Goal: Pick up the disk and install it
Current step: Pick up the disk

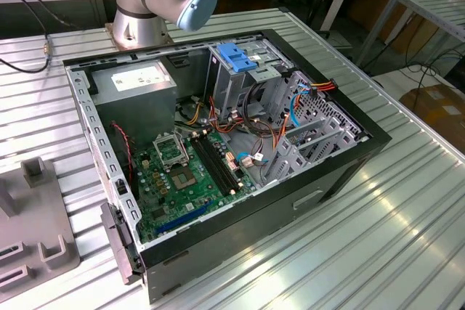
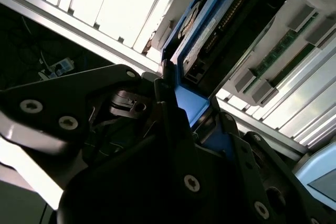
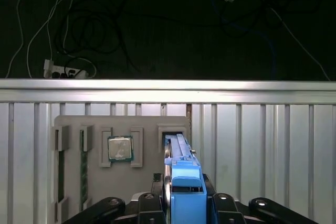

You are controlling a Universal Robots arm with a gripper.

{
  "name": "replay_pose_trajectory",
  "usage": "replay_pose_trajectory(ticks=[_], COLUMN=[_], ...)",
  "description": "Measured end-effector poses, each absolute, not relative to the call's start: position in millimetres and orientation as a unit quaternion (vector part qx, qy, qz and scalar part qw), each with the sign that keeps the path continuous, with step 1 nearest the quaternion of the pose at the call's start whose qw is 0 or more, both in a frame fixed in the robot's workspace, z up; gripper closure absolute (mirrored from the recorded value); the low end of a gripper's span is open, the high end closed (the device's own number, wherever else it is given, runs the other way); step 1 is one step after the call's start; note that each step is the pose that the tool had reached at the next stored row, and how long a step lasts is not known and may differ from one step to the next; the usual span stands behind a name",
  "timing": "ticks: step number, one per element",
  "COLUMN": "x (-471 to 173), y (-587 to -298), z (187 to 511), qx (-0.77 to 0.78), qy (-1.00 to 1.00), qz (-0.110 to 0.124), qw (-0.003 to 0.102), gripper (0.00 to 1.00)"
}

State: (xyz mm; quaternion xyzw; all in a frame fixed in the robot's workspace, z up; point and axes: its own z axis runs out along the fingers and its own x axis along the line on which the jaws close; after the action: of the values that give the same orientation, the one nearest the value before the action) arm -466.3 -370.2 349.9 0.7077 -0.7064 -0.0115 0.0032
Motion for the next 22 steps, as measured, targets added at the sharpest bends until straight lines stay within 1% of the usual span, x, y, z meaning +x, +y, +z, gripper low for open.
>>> replay_pose_trajectory(ticks=[13, 22], x=[-466.3, -466.3], y=[-370.1, -370.1], z=[365.4, 383.4], qx=[0.708, 0.708], qy=[-0.706, -0.706], qz=[-0.011, -0.011], qw=[0.003, 0.003], gripper=[0.63, 0.63])
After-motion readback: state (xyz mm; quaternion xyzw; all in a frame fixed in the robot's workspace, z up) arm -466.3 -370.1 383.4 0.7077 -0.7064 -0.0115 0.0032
